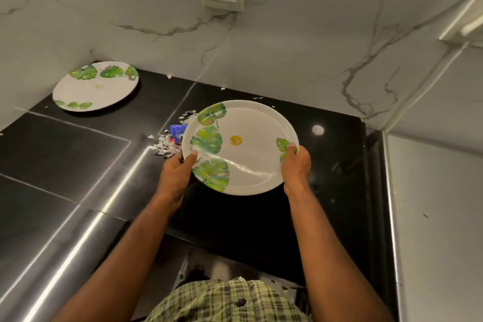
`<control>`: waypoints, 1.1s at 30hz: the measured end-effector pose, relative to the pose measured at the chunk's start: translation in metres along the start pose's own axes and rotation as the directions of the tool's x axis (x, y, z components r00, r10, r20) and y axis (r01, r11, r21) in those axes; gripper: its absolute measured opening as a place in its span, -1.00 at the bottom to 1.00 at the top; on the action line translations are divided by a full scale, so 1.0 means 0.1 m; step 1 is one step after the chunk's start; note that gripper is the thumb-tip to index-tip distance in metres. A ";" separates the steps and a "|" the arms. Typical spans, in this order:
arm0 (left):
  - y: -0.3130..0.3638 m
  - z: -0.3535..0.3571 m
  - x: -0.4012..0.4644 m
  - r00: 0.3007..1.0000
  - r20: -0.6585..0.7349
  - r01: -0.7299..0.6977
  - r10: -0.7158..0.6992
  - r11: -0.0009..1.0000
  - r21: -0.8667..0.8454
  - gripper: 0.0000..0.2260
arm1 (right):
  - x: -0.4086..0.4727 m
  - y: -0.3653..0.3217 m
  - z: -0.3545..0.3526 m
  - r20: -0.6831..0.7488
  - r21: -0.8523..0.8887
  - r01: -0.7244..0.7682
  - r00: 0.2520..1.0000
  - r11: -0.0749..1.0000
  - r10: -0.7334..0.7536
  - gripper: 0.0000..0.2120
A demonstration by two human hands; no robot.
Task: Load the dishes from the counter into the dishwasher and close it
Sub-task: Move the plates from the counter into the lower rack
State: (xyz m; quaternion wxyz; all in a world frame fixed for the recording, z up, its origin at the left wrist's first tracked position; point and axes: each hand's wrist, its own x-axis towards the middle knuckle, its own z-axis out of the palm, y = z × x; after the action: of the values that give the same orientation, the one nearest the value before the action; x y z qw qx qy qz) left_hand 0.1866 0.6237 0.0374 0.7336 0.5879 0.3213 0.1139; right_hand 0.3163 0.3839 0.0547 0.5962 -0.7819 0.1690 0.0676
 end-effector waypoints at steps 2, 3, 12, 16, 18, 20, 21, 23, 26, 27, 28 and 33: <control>-0.06 0.15 -0.06 0.999 0.033 0.020 -0.020 0.999 0.025 -0.83 | 0.01 0.05 -0.16 -0.012 -0.010 -0.004 1.000 1.000 0.004 -0.74; -0.09 0.23 -0.09 0.999 0.041 0.017 -0.018 0.999 0.040 -0.82 | 0.01 0.08 -0.24 -0.021 -0.024 -0.002 1.000 1.000 0.001 -0.73; -0.25 0.76 -0.31 0.997 0.080 0.005 -0.015 0.992 0.130 -0.81 | -0.09 0.28 -0.86 -0.141 -0.153 0.039 0.988 0.987 -0.061 -0.62; -0.10 0.96 -0.20 0.974 0.224 -0.020 -0.028 0.977 0.212 -0.79 | -0.13 0.18 -1.04 -0.202 -0.440 0.137 0.948 0.887 -0.246 -0.39; -0.01 1.09 -0.18 0.952 0.302 -0.033 -0.042 0.970 0.242 -0.78 | -0.21 0.14 -1.12 -0.220 -0.598 0.105 0.932 0.795 -0.289 -0.32; 0.04 1.20 -0.18 0.929 0.366 -0.034 -0.056 0.971 0.235 -0.77 | -0.27 0.10 -1.19 -0.233 -0.702 0.063 0.920 0.709 -0.314 -0.28; 0.06 1.25 -0.20 0.915 0.400 -0.037 -0.058 0.973 0.226 -0.76 | -0.30 0.09 -1.22 -0.246 -0.734 0.045 0.912 0.678 -0.328 -0.28; 0.09 1.35 -0.27 0.881 0.470 -0.052 -0.058 0.975 0.218 -0.77 | -0.37 0.05 -1.25 -0.263 -0.771 0.026 0.897 0.636 -0.356 -0.26; 0.10 1.49 -0.40 0.814 0.579 -0.088 -0.047 0.975 0.203 -0.79 | -0.52 0.07 -1.29 -0.246 -0.797 0.044 0.887 0.603 -0.390 -0.25; 0.10 1.55 -0.46 0.784 0.620 -0.118 -0.038 0.971 0.209 -0.77 | -0.58 0.09 -1.31 -0.237 -0.795 0.059 0.886 0.603 -0.399 -0.26; 0.08 1.61 -0.51 0.750 0.661 -0.159 -0.031 0.961 0.226 -0.76 | -0.65 0.11 -1.34 -0.234 -0.790 0.066 0.886 0.610 -0.399 -0.26; -0.02 1.97 -0.84 0.599 0.800 -0.385 -0.021 0.869 0.311 -0.76 | -1.03 0.24 -1.64 -0.326 -0.784 0.004 0.848 0.620 -0.418 -0.25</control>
State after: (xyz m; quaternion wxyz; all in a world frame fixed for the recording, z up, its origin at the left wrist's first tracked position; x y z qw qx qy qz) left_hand 0.2411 0.4223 0.0839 0.6241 0.7620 -0.0771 -0.1549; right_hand 0.1963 0.2403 0.1100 0.1553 -0.9635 0.1701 -0.1368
